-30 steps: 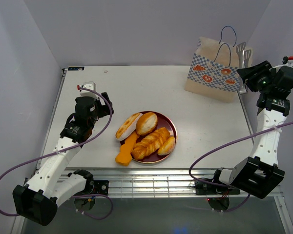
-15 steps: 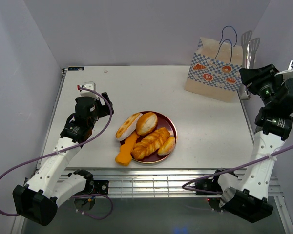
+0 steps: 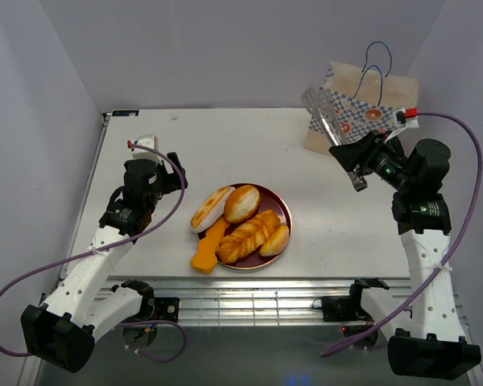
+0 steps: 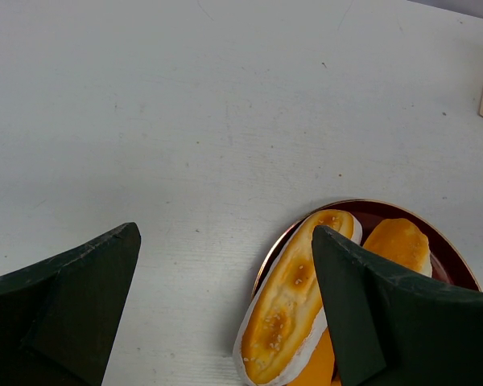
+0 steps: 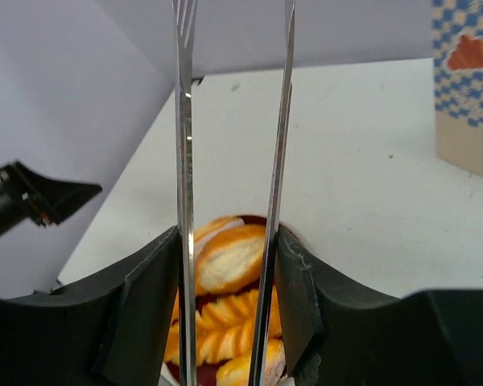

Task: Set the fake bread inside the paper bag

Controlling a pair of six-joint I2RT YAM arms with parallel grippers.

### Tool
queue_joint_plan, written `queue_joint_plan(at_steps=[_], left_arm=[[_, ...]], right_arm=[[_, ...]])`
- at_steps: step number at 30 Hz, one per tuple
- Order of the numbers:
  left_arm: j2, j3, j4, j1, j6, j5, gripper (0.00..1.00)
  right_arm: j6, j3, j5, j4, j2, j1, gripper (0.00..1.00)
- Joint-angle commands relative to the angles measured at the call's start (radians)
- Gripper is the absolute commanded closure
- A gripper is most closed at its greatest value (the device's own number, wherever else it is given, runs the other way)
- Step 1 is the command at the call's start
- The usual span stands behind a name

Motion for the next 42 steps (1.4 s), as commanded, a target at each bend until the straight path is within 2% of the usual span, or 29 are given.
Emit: queue_joint_plan(at_steps=[1,7,15,31,42], left_arm=[[-0.001,0.035,-0.013,-0.003,-0.004,-0.012,0.02],[0.006,0.035,-0.013,-0.003,-0.003,-0.024,0.02],[0.016,0.033,-0.015,-0.003,0.002,-0.041,0.02],[0.039,0.038,-0.016,-0.003,0.002,-0.034,0.02],[0.046,0.039,-0.023,-0.004,0.0,-0.026,0.02]], right_arm=[[-0.191,-0.002,-0.008,-0.072,-0.025,0.145,0.46],[-0.311,-0.13,0.035,-0.163,-0.068,0.304,0.44],[-0.368,-0.193,0.163,-0.401,-0.1,0.339,0.42],[-0.114,-0.285,0.233,-0.563,-0.229,0.342,0.42],[-0.11,-0.387,0.156,-0.636,-0.291,0.342,0.44]])
